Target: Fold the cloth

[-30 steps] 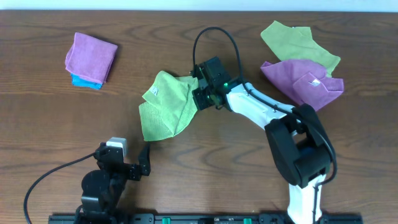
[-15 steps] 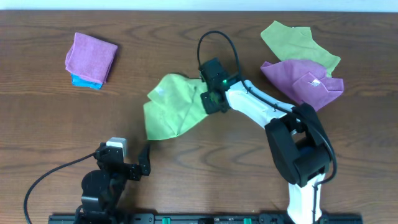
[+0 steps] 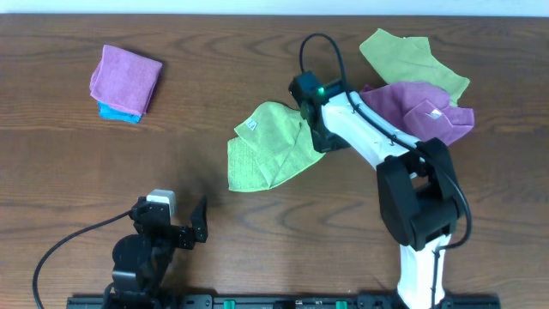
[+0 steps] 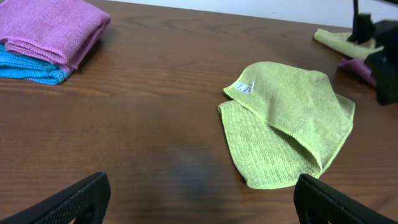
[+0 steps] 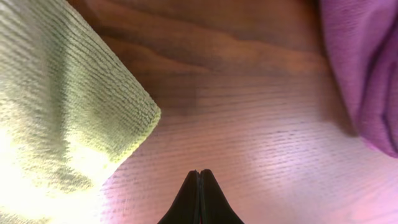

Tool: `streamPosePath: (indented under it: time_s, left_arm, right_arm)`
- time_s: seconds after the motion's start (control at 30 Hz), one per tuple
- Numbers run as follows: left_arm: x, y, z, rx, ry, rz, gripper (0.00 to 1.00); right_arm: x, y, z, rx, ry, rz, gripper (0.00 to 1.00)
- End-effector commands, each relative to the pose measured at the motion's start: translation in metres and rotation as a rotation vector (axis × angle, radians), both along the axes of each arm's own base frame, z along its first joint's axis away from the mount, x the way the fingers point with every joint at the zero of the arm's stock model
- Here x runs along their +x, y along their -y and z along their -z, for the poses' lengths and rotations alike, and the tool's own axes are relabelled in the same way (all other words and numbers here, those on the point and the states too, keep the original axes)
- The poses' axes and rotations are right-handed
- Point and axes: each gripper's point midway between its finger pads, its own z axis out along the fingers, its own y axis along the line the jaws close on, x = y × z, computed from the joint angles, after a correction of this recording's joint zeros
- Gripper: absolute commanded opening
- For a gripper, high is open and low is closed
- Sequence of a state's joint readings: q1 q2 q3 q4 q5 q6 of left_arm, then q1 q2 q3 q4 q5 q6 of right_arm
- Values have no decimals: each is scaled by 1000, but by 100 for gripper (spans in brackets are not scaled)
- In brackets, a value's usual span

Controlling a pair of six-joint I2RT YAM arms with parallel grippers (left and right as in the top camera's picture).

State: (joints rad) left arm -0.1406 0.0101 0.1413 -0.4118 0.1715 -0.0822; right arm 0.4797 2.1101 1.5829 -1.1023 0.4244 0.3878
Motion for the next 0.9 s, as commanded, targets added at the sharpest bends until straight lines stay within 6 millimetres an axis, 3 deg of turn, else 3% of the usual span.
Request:
streamPosePath:
  time_s: [0.0, 0.23, 0.43, 0.6, 0.87]
  left_arm:
    - [0, -2, 9, -2, -19, -14, 95]
    - [0, -2, 9, -2, -19, -14, 95]
    - [0, -2, 9, -2, -19, -14, 96]
    - [0, -2, 9, -2, -19, -14, 95]
    - [0, -2, 9, -2, -19, -14, 95]
  right_arm:
    - [8, -18, -24, 38, 42, 4, 1]
    - [-9, -102, -52, 421, -21, -173, 2]
    - [-29, -137, -50, 437, -54, -315, 2]
    - [-35, -137, -74, 458, -19, -321, 1]
    - [-66, -111, -159, 510, 87, -325, 2]
